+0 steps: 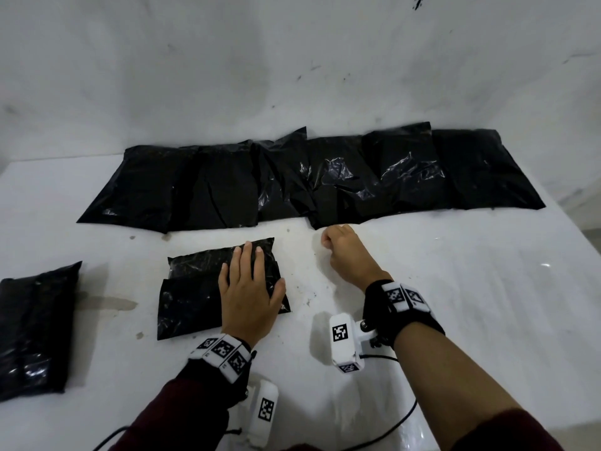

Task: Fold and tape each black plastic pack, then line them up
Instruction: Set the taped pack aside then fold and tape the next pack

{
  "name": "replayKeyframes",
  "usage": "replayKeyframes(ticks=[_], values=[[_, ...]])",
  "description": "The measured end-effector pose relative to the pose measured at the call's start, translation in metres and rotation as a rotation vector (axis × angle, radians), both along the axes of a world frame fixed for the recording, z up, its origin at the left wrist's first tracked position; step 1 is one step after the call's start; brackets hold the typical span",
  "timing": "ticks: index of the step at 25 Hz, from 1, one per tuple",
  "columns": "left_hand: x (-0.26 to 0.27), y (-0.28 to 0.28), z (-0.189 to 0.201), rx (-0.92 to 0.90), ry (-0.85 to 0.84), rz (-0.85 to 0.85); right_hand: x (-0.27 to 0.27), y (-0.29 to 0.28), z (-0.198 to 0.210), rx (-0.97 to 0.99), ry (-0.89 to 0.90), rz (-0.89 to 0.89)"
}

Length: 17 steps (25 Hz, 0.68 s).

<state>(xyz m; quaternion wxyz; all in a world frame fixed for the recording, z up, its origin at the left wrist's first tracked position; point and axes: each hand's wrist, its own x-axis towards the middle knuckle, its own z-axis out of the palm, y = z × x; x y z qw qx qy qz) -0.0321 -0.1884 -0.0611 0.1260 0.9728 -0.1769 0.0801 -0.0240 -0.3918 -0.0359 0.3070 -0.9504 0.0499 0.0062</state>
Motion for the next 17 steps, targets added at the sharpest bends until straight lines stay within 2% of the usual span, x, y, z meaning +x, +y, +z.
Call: replayKeyframes(ticks=[4, 7, 10, 11, 13, 15, 16, 17], values=[[0.003, 0.001, 0.003, 0.006, 0.048, -0.023, -0.012, 0.003, 0.027, -0.008, 0.018, -0.016], [0.006, 0.003, 0.007, 0.065, 0.097, -0.067, -0.011, 0.002, 0.075, 0.041, -0.125, -0.069], [0.013, -0.001, 0.026, 0.054, 0.152, -0.072, -0.010, -0.001, 0.130, 0.020, -0.183, -0.024], [0.016, -0.002, 0.033, -0.023, 0.182, -0.058, -0.010, -0.001, 0.143, 0.023, -0.186, -0.007], [0.012, -0.010, 0.054, -0.344, 0.268, -0.089, -0.013, 0.000, 0.161, 0.041, -0.212, 0.003], [-0.002, -0.021, 0.078, -0.841, 0.533, -0.223, -0.018, 0.002, 0.171, 0.086, -0.261, -0.002], [-0.010, -0.028, 0.089, -1.022, 0.682, -0.267, -0.020, 0.003, 0.173, 0.116, -0.292, -0.006], [-0.017, -0.034, 0.097, -1.117, 0.771, -0.283, -0.022, 0.004, 0.176, 0.138, -0.326, -0.007]])
